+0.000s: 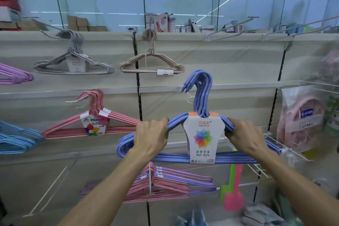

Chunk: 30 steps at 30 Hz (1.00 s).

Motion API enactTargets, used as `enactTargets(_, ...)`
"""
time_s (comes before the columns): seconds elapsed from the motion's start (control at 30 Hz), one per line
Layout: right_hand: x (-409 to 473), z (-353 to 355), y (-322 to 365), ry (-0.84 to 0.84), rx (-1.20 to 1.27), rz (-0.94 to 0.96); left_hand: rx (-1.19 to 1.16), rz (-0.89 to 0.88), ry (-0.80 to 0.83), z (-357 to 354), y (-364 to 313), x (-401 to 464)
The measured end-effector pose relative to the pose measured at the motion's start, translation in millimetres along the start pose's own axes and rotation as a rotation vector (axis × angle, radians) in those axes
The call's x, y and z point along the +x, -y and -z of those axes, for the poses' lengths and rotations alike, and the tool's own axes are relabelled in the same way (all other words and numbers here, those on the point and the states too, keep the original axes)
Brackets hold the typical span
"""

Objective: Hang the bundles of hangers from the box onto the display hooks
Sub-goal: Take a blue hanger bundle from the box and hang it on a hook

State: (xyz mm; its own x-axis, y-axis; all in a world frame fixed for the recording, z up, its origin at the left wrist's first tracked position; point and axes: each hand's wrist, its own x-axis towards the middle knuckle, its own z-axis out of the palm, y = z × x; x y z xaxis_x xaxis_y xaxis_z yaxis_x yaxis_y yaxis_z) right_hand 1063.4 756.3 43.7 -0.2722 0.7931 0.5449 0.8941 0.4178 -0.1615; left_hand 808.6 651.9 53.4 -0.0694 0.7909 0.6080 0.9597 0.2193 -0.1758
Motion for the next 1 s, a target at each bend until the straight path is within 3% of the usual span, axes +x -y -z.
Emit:
enactTargets(0.5,72.4,-65.1,-36.5,0.034,-0.105,-0.024,-0.075,-0.027,-0.056,-85.8,-17.9,66.6)
enactTargets(0.73,107.2,-102.3,-38.1,0.047,-0.083,-0.009,0.010,-0.005,-0.038,-120.4,-11.9,93.5)
enactTargets(1.0,146.0,-138.3,-34.7,-0.033,-0.025,0.067,-0.030,0.022,-0.089,-159.7,-1.4,116.9)
